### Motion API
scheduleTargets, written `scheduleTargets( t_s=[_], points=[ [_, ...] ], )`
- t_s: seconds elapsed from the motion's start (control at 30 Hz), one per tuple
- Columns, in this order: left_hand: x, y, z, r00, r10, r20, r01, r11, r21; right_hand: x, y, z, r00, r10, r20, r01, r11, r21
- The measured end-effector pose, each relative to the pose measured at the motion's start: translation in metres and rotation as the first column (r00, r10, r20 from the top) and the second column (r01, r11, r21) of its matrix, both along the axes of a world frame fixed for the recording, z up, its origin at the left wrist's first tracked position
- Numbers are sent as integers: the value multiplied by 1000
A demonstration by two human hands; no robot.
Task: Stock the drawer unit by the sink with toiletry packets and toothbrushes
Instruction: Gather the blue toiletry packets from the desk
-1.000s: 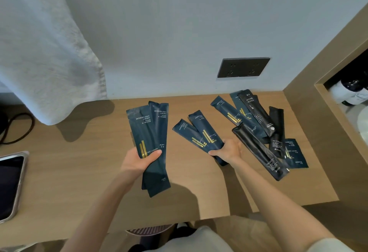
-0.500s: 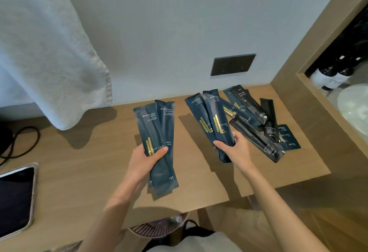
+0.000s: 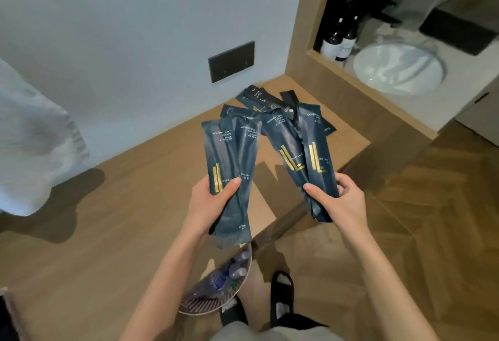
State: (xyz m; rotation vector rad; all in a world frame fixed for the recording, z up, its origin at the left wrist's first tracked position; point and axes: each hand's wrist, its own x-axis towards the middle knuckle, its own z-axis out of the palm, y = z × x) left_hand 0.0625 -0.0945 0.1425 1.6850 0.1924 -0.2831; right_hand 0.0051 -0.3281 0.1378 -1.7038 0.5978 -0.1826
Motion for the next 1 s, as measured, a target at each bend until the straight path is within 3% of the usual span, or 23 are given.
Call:
scheduleTargets(
  t_s=[0.37,0.77,1.0],
  points=[
    [-33,-137,5,975,-223,18,223,975,21,-89,-109,-2,951,-310,12,310,950,51],
    [-82,-361,10,961,-273,38,275,959,-63,-154,-316,22,923,-379,63,376,925,52],
    [-77,-483,28,916,-387,102,390,921,-13,-167,-418,36,889,-447,104,443,895,60]
  ],
)
